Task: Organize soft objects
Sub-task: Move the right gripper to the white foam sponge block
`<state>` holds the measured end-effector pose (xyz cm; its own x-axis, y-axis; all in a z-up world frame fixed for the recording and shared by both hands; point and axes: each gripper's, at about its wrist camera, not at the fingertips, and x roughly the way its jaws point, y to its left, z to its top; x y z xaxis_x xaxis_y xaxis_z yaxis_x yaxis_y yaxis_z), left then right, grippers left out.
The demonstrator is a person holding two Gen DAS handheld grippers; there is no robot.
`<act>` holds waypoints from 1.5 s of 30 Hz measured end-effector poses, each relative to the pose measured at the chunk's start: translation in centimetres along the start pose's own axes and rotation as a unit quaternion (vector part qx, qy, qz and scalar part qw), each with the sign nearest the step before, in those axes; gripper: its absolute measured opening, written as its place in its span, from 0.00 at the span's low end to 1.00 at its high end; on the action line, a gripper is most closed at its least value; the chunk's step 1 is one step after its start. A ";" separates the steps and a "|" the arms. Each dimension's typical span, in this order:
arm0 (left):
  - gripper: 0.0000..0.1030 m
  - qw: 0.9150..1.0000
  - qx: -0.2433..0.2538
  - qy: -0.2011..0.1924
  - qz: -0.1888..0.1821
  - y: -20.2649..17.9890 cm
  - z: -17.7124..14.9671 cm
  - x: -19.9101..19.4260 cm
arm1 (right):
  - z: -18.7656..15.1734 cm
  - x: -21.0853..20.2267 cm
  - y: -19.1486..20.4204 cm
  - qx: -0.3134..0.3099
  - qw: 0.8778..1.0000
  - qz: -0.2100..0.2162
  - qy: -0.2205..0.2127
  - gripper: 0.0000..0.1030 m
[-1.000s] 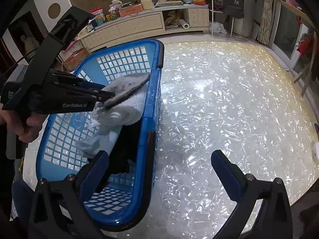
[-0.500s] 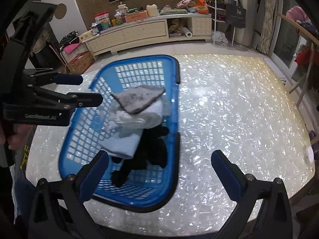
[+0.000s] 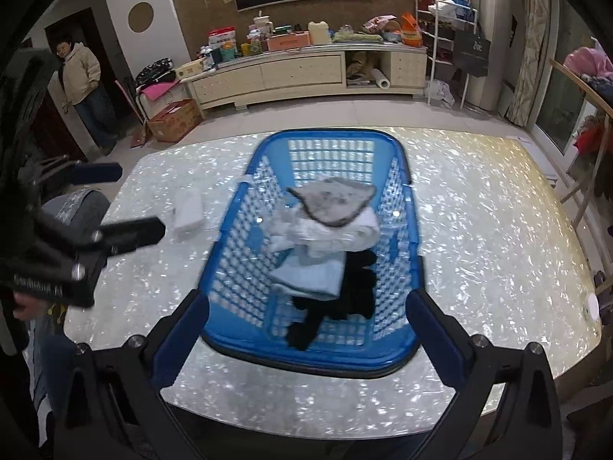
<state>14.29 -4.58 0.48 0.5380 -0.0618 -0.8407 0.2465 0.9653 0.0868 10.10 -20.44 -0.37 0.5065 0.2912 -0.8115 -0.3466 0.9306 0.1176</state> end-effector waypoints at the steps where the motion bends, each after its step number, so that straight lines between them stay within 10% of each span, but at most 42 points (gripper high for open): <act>1: 1.00 1.000 -0.001 0.001 0.001 0.2 -0.3 -0.2 | 0.1 0.0 0.5 -0.003 1.000 0.001 -0.001 1.00; 24: 1.00 0.991 -0.134 0.009 0.021 13.8 -9.9 -3.2 | 4.3 6.3 12.1 -0.109 0.993 0.040 0.029 1.00; 45: 1.00 0.980 -0.191 0.059 0.021 22.8 -13.7 4.9 | 6.8 18.3 18.4 -0.131 0.983 0.059 0.115 1.00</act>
<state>11.52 20.60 -8.93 0.4384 -0.0113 -0.8987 -0.1053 0.9924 -0.0639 18.38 3.57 -9.19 0.2688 0.3068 -0.9131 -0.5988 0.7957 0.0911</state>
